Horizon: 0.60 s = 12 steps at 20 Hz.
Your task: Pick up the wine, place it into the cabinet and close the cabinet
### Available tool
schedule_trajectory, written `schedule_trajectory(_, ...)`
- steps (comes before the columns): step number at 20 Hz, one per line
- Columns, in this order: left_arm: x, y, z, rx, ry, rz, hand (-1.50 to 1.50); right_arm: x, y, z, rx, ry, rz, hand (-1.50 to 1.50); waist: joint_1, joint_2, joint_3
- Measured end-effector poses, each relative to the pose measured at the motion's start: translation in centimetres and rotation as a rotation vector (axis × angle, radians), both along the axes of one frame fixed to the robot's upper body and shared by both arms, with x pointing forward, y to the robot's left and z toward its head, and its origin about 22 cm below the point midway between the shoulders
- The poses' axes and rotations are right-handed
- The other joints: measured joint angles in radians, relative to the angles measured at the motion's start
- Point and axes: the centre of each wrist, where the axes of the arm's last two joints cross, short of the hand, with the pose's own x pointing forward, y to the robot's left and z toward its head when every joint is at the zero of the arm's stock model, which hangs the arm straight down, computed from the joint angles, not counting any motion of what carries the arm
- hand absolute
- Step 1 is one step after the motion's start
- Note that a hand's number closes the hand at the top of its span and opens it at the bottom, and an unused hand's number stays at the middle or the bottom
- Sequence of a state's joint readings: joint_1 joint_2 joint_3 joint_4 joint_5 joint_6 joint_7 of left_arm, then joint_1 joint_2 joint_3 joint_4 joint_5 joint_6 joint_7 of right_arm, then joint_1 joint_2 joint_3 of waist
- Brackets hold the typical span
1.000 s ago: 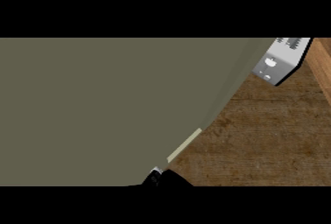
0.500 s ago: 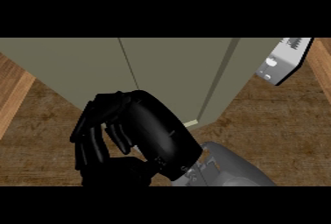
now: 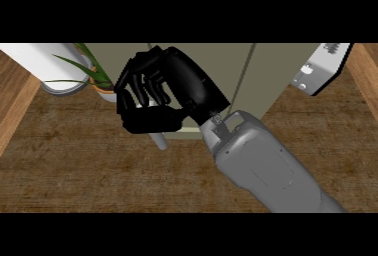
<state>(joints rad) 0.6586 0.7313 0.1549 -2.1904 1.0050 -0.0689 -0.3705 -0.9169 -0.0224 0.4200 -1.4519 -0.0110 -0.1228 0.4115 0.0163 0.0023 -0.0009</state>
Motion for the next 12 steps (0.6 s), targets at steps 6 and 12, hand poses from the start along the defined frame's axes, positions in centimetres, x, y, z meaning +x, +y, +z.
schedule_trajectory(6,1.2,-1.7,-1.2,-0.006,0.022,-0.028,-1.50,2.4,-0.9,0.0,-0.004,0.008,0.039,1.50,-0.002,-0.010,-0.004)
schedule_trajectory(12,2.2,-3.5,-1.4,-0.009,0.030,-0.031,-1.50,3.8,-1.1,-0.5,-0.014,-0.032,0.089,1.50,0.007,-0.020,-0.010)
